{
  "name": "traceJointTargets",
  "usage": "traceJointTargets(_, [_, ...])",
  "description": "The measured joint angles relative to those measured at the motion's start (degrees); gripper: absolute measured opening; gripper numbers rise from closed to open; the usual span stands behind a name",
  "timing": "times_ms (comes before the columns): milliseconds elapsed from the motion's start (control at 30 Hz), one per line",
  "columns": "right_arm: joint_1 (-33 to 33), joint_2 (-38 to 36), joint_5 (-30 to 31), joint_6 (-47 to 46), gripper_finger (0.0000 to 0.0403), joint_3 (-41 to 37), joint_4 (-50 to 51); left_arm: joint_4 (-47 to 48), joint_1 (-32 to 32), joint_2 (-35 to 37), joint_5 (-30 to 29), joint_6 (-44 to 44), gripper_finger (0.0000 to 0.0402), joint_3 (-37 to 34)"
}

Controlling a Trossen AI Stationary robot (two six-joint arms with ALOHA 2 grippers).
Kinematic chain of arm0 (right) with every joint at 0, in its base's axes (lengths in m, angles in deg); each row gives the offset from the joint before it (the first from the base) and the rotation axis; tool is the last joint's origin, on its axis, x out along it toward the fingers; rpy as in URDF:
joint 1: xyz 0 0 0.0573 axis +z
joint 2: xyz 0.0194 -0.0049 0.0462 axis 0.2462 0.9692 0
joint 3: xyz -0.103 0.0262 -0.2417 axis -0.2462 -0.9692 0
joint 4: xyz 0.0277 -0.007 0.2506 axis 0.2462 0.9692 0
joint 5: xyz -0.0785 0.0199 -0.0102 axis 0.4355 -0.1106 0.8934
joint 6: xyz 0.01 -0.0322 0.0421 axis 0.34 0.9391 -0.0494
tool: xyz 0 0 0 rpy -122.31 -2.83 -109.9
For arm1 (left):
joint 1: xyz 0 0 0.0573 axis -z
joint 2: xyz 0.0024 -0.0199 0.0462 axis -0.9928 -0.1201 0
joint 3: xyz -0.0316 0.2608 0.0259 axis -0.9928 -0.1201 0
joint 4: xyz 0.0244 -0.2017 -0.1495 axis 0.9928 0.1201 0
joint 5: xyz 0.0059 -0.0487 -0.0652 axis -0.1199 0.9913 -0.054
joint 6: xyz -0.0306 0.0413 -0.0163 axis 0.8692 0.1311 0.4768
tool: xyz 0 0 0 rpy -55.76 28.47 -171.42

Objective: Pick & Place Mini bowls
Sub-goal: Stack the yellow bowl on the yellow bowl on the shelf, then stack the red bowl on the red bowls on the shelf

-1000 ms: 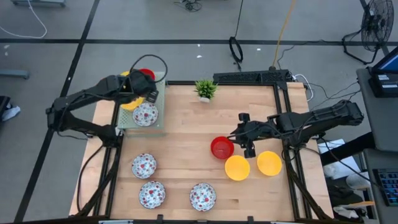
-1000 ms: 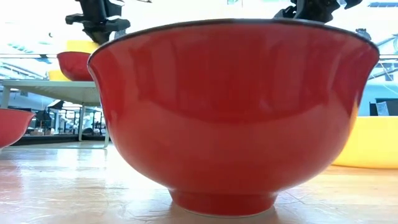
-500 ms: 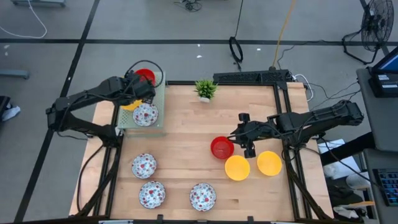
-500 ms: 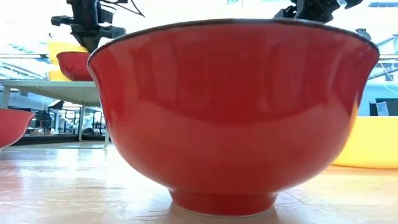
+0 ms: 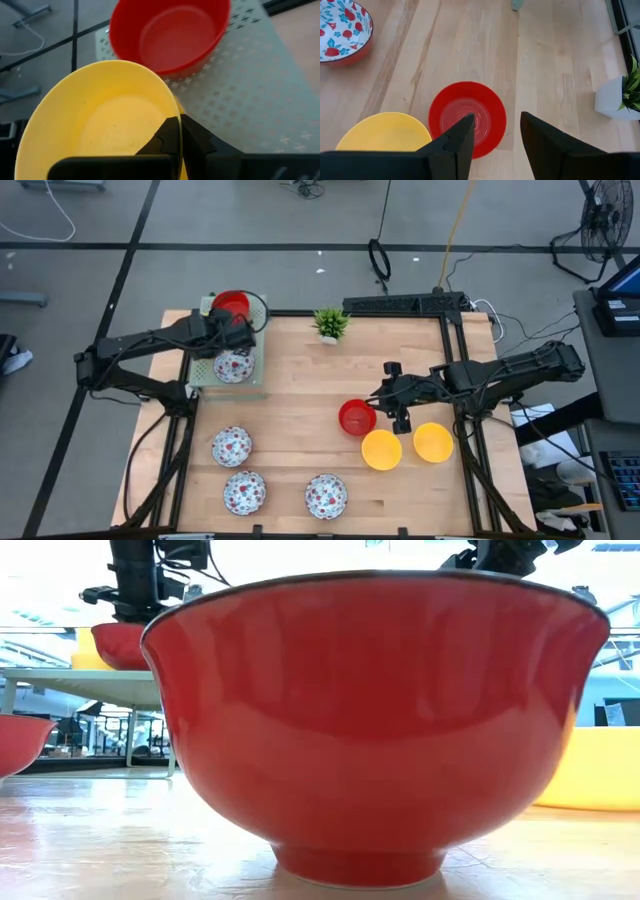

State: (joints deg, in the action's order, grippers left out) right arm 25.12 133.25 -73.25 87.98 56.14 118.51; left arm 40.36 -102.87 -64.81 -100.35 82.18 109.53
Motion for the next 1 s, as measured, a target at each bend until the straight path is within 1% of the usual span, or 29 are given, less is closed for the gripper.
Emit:
traceJointTargets(200, [0.0, 0.0, 0.0, 0.0, 0.0146, 0.0, 0.0, -3.4, 0.0, 0.0, 1.4, -3.4, 0.0014, 0.0])
traceJointTargets(333, [0.0, 0.0, 0.0, 0.0, 0.0146, 0.0, 0.0, -3.7, 0.0, 0.0, 2.2, -3.4, 0.0011, 0.0])
traceJointTargets(433, [0.0, 0.0, 0.0, 0.0, 0.0146, 0.0, 0.0, -3.7, 0.0, 0.0, 4.0, -2.9, 0.0006, 0.0])
traceJointTargets(500, [0.0, 0.0, 0.0, 0.0, 0.0146, 0.0, 0.0, -3.8, 0.0, 0.0, 4.8, -2.8, 0.0011, 0.0])
traceJointTargets(567, [0.0, 0.0, 0.0, 0.0, 0.0146, 0.0, 0.0, -3.8, 0.0, 0.0, 5.0, -2.8, 0.0030, 0.0])
traceJointTargets(800, [0.0, 0.0, -0.2, 0.0, 0.0146, 0.0, 0.0, -3.6, 0.0, 0.5, 5.5, -4.5, 0.0117, 0.3])
traceJointTargets(933, [0.0, 0.0, -0.2, -0.3, 0.0146, 0.1, 0.0, -3.6, 0.0, 1.3, 5.9, -6.5, 0.0147, 2.6])
traceJointTargets(1000, [0.1, 0.0, -0.6, -2.6, 0.0146, 0.1, 0.0, -3.7, 0.0, 1.9, 6.0, -6.6, 0.0155, 4.4])
